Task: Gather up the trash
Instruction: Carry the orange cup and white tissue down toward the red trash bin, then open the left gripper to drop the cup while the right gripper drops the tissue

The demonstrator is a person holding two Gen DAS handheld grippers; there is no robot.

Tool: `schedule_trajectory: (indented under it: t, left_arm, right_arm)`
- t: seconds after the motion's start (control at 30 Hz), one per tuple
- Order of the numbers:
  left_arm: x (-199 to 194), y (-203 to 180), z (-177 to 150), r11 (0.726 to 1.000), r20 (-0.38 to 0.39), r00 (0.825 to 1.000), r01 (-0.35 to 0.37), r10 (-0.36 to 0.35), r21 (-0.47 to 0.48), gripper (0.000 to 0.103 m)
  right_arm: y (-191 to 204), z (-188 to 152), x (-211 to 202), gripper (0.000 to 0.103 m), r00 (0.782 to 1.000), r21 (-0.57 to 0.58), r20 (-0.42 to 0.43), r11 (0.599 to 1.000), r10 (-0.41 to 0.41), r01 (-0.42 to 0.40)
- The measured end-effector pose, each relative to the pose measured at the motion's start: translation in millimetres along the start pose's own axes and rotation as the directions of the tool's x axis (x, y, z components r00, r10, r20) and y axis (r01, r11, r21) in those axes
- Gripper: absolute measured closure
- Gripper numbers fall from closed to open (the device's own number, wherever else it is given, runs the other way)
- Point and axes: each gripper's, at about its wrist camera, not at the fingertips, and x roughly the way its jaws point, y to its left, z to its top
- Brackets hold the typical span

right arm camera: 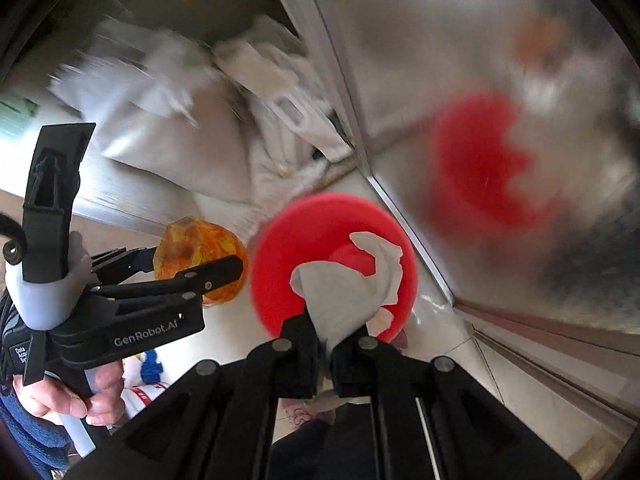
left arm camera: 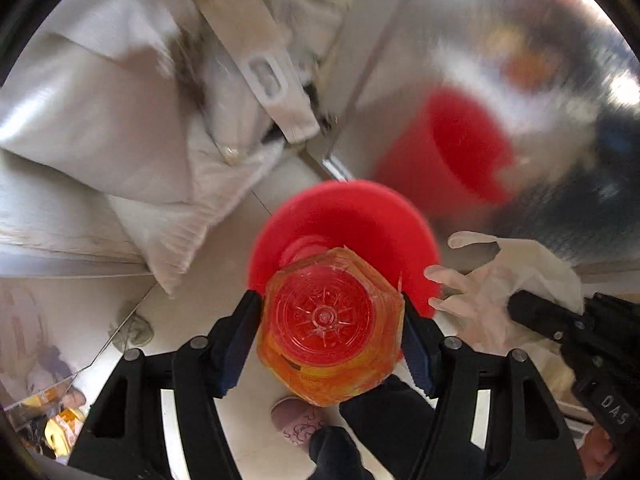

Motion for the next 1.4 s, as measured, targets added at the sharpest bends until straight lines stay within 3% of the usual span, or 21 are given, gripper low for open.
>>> schedule_trajectory:
  t: [0.1, 0.17, 0.3, 0.43, 0.5, 0.53, 0.93, 1.4]
  left_arm:
    - [30, -3, -2, 0.999, -0.03, 0.999, -0.009, 0.011, 0.039, 0.039]
    - [43, -6, -1, 0.998, -0.039, 0.999, 0.021, -0.019, 0.065, 0.039]
    - [54, -10, -6, 0.997, -0.022, 0.999, 0.025, -0.023, 0.073, 0.039]
    - [51, -8, -9, 0.996, -0.014, 0.999, 0.054, -0.053, 0.064, 0.037]
    - [51, -9, -7, 0.996, -0.028, 0.998, 0.064, -0.062, 0.068, 0.022]
    - [50, -9, -6, 0.995, -0.029, 0.998, 0.061, -0.059, 0.075, 0.021]
    - [17, 4, -10, 0.996, -0.011, 1.0, 0.012, -0.011, 0.089, 0.019]
    - [21, 45, -18, 0.999, -0.008, 0.999, -0.044, 0.045, 0.028, 0.019]
  right_arm:
    - [-9, 0, 25, 0.099, 1.0, 0.011, -0.025, 1.0, -0.014, 0.015]
    - [-10, -1, 36, 0.099, 0.999, 0.006, -0.03, 1.0, -0.031, 0.031]
    - [-20, -2, 49, 0.099, 0.998, 0.015, -0.04, 0.999, -0.042, 0.043]
    - [-23, -2, 52, 0.099, 0.998, 0.011, -0.04, 0.999, -0.044, 0.044]
    - [-22, -1, 54, 0.099, 0.998, 0.001, -0.041, 0.999, -0.044, 0.044]
    - [-23, -2, 54, 0.099, 0.998, -0.003, -0.04, 0.999, -0.045, 0.045]
    - [-11, 3, 35, 0.099, 0.997, -0.041, -0.051, 0.998, -0.056, 0.053]
    - [8, 6, 79, 0.099, 0.994, -0.107, -0.108, 0.994, -0.035, 0.023]
